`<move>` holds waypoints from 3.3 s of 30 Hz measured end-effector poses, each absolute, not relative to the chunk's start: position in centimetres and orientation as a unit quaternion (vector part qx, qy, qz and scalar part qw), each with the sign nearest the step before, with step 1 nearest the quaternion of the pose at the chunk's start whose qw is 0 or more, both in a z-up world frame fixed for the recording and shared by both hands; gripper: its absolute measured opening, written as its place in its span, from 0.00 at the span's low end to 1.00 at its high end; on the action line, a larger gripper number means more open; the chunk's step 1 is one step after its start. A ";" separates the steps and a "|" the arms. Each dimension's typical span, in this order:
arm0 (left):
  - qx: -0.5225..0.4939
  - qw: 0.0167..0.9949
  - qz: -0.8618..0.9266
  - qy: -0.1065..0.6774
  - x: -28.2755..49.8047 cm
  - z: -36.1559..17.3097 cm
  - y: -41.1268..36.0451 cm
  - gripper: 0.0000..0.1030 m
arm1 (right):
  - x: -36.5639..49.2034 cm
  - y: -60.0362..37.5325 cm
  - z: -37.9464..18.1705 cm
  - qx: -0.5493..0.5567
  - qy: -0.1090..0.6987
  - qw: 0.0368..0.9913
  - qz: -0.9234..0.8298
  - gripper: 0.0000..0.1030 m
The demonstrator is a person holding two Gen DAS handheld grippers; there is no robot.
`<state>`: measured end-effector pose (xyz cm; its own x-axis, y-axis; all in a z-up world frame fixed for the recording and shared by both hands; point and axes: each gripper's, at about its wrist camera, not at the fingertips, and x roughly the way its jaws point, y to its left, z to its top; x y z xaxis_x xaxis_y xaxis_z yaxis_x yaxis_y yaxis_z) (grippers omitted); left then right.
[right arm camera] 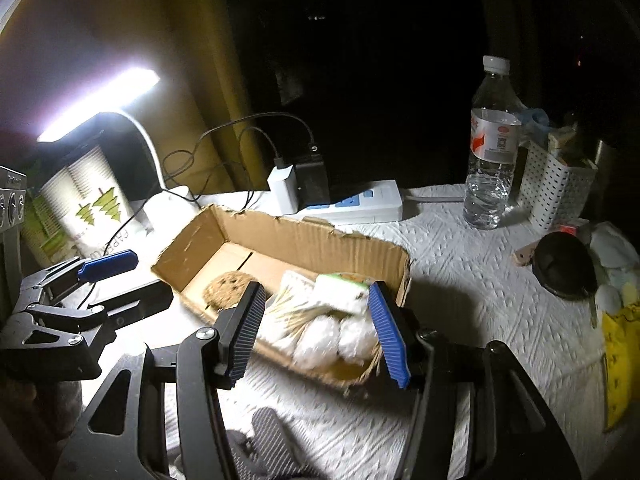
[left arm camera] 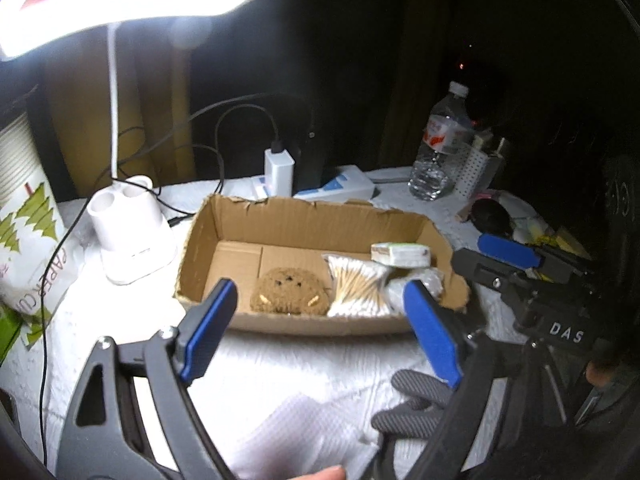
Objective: Organize soft objects
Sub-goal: 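Move the right gripper to the gray dotted glove while the left gripper approaches the white towel, then grasp the gray dotted glove with the right gripper while the left gripper grasps the white towel, then carry the glove and towel with both grippers over the cardboard box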
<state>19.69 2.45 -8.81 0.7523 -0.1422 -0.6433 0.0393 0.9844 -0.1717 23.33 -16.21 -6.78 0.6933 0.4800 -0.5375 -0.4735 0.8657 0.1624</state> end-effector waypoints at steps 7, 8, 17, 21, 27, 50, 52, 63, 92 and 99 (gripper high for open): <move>-0.075 0.936 -0.052 0.340 17.0 -8.3 2.1 0.84 | 20.8 -16.4 -6.7 0.001 0.295 0.920 0.259 0.56; -0.076 0.936 -0.052 0.339 16.7 -8.3 2.1 0.84 | 20.5 -16.4 -6.8 0.001 0.296 0.920 0.259 0.56; -0.077 0.933 -0.048 0.349 13.5 -9.6 2.1 0.84 | 17.8 -16.1 -8.6 -0.003 0.311 0.913 0.263 0.56; -0.080 0.928 -0.043 0.361 12.1 -10.8 2.3 0.84 | 16.9 -15.9 -9.8 -0.006 0.322 0.908 0.266 0.56; -0.082 0.919 -0.035 0.384 10.8 -13.3 2.7 0.84 | 16.2 -15.6 -11.8 -0.007 0.342 0.901 0.269 0.56; 0.021 0.894 -0.031 0.446 10.3 -19.3 -1.1 0.58 | 16.6 -15.1 -16.6 -0.023 0.385 0.876 0.288 0.64; 0.020 0.893 -0.035 0.448 10.3 -19.6 -1.1 0.50 | 16.6 -15.2 -16.9 -0.016 0.390 0.871 0.298 0.64; 0.015 0.897 -0.064 0.438 8.6 -18.2 -2.1 0.13 | 14.9 -15.3 -17.0 -0.010 0.388 0.856 0.342 0.32; -0.068 0.931 -0.088 0.347 7.6 -8.9 2.9 0.13 | 13.6 -18.0 -9.9 0.008 0.310 0.892 0.329 0.31; -0.075 0.937 -0.082 0.332 8.3 -8.0 4.2 0.13 | 14.0 -17.0 -8.5 0.000 0.298 0.896 0.330 0.31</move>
